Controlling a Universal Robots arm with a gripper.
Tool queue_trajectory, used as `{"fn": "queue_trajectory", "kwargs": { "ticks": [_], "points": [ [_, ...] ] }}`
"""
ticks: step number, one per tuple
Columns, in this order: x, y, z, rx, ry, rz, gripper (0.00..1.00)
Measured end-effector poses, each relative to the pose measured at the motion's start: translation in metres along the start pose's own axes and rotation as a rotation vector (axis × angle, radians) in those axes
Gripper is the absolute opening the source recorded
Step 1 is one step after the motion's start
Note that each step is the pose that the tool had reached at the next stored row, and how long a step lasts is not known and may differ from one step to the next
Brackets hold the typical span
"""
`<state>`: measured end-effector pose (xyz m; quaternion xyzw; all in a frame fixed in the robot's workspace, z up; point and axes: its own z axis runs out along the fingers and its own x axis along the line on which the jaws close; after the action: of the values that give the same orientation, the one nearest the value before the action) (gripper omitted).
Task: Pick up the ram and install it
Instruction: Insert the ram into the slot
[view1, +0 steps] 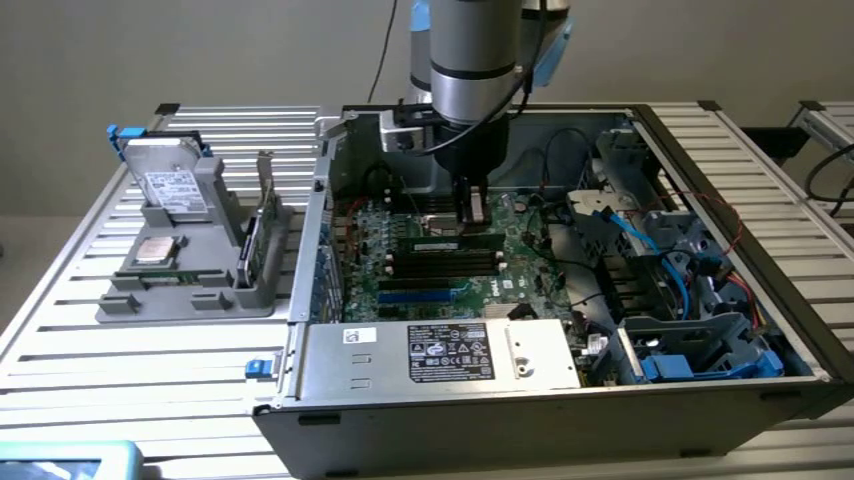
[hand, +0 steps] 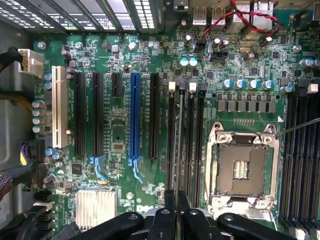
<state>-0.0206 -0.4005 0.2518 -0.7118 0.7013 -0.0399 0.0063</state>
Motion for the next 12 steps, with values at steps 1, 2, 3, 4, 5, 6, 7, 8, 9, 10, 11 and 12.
{"fn": "queue_trajectory", "kwargs": {
  "ticks": [1, 2, 3, 4, 5, 6, 7, 8, 9, 10, 11, 12],
  "points": [
    [0.0000, 0.0000, 0.0007, 0.0002, -0.0003, -0.003, 0.13],
    [-0.0001, 0.0001, 0.0014, 0.0004, -0.0005, -0.006, 0.13],
    [-0.0001, 0.0002, 0.0018, 0.0004, -0.0006, -0.008, 0.13],
    [-0.0001, 0.0006, 0.0020, 0.0005, -0.0005, -0.010, 0.13],
    [0.0000, 0.0007, 0.0022, 0.0005, -0.0006, -0.011, 0.13],
    [0.0000, 0.0009, 0.0025, 0.0006, -0.0008, -0.012, 0.13],
    [0.0001, 0.0013, 0.0027, 0.0007, -0.0009, -0.012, 0.13],
    [0.0003, 0.0014, 0.0030, 0.0008, -0.0011, -0.013, 0.13],
    [0.0005, 0.0016, 0.0033, 0.0008, -0.0011, -0.013, 0.13],
    [0.0009, 0.0019, 0.0034, 0.0007, -0.0009, -0.013, 0.13],
    [0.0014, 0.0021, 0.0037, 0.0007, -0.0009, -0.014, 0.13],
    [0.0019, 0.0022, 0.0041, 0.0007, -0.0009, -0.014, 0.13]
  ]
}}
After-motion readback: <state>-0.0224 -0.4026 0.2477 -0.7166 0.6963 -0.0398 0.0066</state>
